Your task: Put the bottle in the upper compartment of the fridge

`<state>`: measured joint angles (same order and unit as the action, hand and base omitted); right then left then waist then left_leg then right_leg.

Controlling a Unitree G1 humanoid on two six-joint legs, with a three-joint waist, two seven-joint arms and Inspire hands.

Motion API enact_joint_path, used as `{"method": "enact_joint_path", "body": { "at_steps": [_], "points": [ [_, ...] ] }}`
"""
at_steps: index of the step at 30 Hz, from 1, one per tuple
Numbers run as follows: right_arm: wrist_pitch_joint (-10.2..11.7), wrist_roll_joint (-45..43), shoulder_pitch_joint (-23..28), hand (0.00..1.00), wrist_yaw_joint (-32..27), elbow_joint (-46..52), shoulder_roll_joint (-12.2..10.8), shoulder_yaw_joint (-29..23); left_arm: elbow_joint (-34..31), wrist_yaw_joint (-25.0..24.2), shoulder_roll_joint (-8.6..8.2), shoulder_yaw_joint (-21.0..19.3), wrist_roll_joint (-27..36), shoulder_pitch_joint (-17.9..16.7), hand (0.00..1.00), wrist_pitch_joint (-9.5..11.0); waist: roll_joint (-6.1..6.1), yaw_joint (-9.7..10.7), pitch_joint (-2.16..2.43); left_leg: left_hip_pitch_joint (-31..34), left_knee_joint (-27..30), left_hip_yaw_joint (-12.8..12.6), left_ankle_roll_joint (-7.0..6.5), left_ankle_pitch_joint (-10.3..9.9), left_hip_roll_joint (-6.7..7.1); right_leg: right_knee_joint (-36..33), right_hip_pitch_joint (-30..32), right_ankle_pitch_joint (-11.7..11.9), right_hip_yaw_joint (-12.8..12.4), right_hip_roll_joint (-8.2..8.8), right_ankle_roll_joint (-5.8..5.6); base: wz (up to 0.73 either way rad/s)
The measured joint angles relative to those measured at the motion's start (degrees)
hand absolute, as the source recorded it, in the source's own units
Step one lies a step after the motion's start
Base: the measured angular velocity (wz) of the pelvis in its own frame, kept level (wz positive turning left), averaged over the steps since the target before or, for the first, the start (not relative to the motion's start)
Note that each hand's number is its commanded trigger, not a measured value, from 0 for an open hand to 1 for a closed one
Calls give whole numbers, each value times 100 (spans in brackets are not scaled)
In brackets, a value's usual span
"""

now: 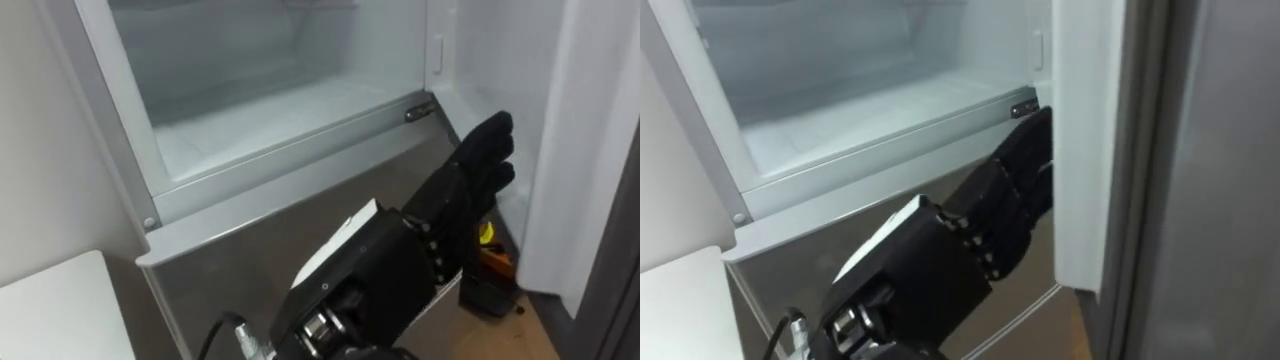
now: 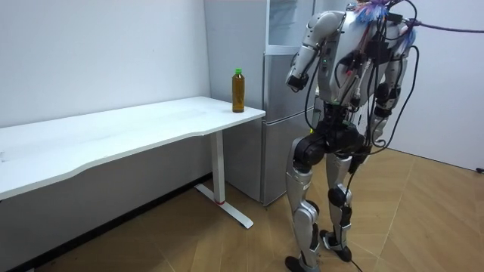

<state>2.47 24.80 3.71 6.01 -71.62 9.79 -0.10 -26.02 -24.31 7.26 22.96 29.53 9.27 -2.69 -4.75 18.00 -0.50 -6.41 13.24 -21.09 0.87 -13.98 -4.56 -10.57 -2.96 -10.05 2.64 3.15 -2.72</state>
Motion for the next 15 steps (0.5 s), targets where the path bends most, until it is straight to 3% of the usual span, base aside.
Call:
{"method": "enact_joint_path", "body": {
  "at_steps": [15],
  "points": [
    [0, 30, -3, 0, -209, -77, 2, 43, 60, -54, -10, 215, 35, 113, 0, -11, 10, 67, -18, -8, -6, -110, 0, 0, -3, 80, 13, 10, -78, -4, -1, -4]
  ]
}}
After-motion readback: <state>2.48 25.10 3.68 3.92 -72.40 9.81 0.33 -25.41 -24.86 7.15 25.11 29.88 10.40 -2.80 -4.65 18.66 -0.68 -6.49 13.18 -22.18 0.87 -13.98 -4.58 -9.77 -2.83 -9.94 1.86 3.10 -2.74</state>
